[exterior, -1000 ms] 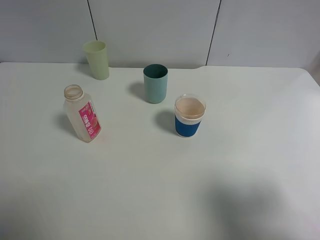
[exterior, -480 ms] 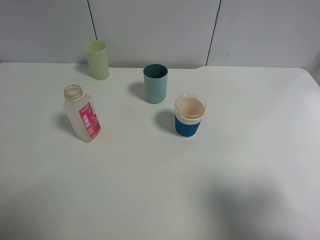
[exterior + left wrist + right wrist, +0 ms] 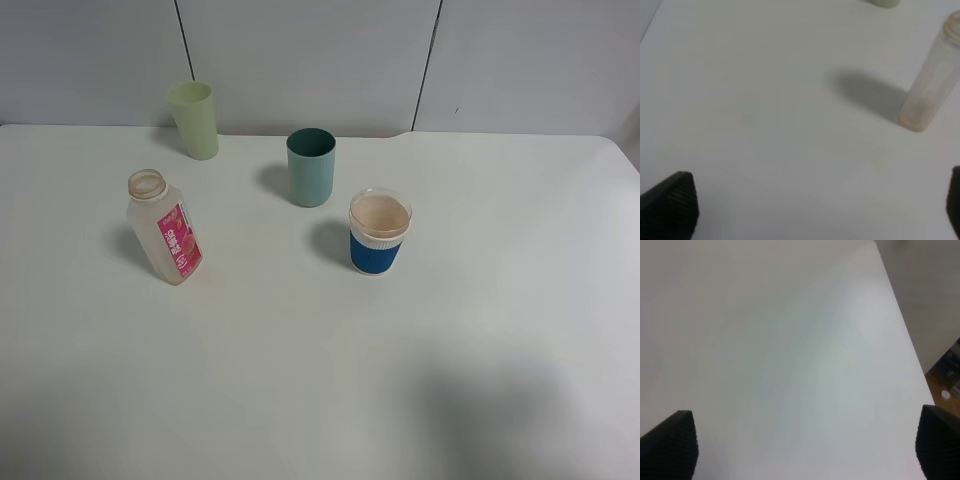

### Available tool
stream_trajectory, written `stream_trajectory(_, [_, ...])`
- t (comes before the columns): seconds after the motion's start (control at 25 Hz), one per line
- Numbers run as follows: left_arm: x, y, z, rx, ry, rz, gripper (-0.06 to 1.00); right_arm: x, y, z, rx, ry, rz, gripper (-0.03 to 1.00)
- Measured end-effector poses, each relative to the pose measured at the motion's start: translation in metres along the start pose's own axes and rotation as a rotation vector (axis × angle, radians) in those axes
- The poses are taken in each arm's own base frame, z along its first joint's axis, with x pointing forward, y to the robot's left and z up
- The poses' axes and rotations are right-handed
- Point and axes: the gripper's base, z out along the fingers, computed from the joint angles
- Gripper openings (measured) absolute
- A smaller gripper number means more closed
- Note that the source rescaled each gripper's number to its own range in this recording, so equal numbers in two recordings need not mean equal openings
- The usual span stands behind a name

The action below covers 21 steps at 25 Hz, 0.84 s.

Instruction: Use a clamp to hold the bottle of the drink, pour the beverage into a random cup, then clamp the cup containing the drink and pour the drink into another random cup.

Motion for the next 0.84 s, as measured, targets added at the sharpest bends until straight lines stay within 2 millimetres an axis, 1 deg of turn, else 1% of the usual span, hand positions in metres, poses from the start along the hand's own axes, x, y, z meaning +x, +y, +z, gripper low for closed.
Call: stream_trajectory(0.84, [0.0000,0.0000,0.0000,0.000,0.000,0.000,1.00,0.0000,0.0000,0.0000,0.000,0.000,0.000,0.64])
